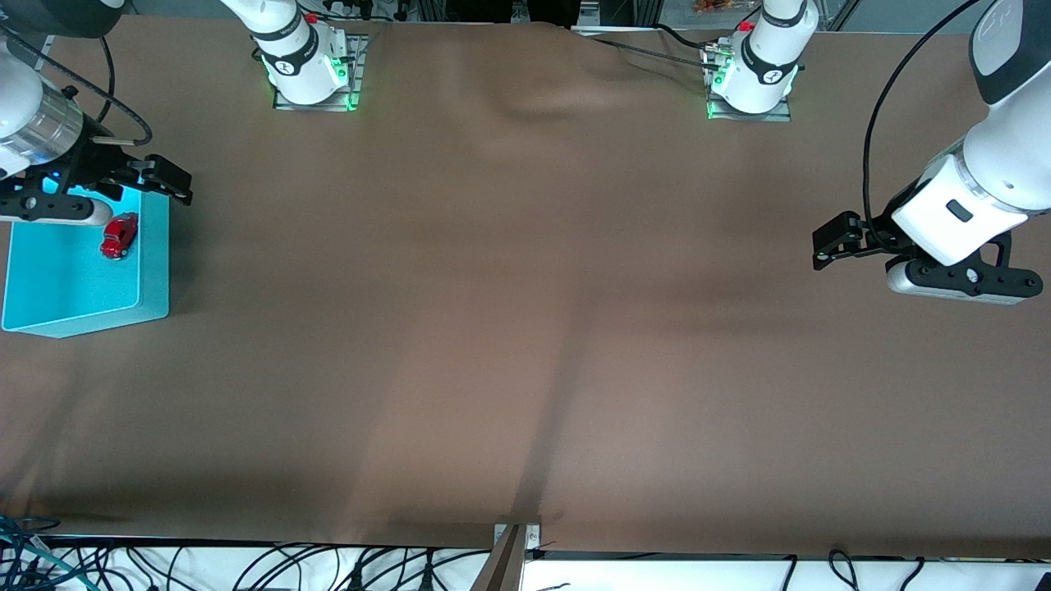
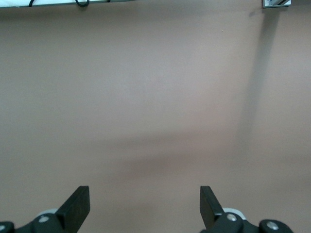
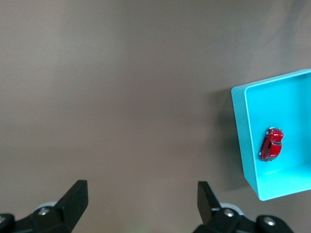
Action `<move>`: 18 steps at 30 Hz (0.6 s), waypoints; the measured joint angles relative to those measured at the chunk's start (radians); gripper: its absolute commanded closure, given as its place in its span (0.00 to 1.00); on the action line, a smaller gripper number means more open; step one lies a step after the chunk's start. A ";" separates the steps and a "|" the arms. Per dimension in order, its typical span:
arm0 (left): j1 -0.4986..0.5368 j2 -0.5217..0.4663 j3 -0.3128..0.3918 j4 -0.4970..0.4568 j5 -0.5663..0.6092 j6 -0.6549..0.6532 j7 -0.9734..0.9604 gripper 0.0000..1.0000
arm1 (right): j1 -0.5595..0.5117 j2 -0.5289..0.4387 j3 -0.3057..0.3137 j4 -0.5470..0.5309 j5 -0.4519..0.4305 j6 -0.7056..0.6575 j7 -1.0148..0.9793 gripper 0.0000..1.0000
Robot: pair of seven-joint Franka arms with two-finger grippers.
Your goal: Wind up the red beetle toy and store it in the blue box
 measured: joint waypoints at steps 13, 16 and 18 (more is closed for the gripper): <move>0.000 0.000 0.000 0.000 0.000 0.000 0.000 0.00 | -0.004 0.000 -0.002 0.000 -0.016 -0.001 -0.058 0.00; 0.000 0.000 0.000 0.000 0.000 0.000 0.000 0.00 | -0.005 0.000 -0.003 0.000 -0.016 -0.001 -0.059 0.00; 0.000 0.000 0.000 0.000 0.000 0.000 0.000 0.00 | -0.006 0.000 -0.004 0.000 -0.016 -0.001 -0.059 0.00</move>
